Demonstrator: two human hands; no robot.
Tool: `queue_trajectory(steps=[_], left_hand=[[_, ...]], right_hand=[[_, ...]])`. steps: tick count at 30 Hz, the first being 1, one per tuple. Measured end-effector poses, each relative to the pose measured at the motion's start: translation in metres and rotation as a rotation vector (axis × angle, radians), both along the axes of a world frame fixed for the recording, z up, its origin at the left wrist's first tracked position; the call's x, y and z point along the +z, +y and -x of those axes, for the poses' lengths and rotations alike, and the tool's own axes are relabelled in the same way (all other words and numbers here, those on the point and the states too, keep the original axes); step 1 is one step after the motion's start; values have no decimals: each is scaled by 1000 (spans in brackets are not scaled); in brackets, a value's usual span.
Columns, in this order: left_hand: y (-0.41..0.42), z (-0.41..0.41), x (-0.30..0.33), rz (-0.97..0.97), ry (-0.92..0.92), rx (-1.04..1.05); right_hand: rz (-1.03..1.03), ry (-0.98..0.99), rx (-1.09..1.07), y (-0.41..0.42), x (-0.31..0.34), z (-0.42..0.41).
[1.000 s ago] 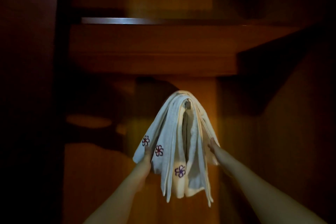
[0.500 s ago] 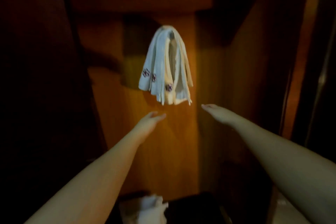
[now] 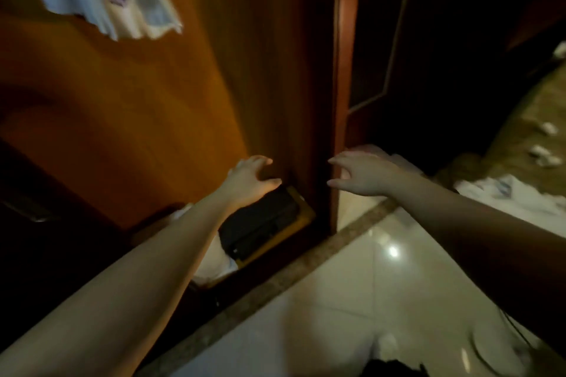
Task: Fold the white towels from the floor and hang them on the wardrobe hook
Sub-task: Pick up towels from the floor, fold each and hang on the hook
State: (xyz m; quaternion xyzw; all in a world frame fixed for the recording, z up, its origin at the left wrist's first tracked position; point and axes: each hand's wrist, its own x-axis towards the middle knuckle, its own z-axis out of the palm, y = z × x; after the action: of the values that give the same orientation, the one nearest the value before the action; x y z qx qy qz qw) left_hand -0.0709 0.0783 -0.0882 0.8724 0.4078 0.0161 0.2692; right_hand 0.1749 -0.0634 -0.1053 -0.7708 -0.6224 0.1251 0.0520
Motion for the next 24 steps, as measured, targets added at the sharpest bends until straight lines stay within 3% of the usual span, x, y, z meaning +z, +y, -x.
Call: queue_trajectory(steps=[7,15,24], left_hand=[[-48,-158,-81,-20,235,-327],[-112,-345,-153,49,298,-478],[-168,-502,-204,104,434,-657]], right_hand=[[143,116,-189,-102,-98,-103],[341,248,-392,-212,-173,-232],[449,398,-714,-293,-229,-351]])
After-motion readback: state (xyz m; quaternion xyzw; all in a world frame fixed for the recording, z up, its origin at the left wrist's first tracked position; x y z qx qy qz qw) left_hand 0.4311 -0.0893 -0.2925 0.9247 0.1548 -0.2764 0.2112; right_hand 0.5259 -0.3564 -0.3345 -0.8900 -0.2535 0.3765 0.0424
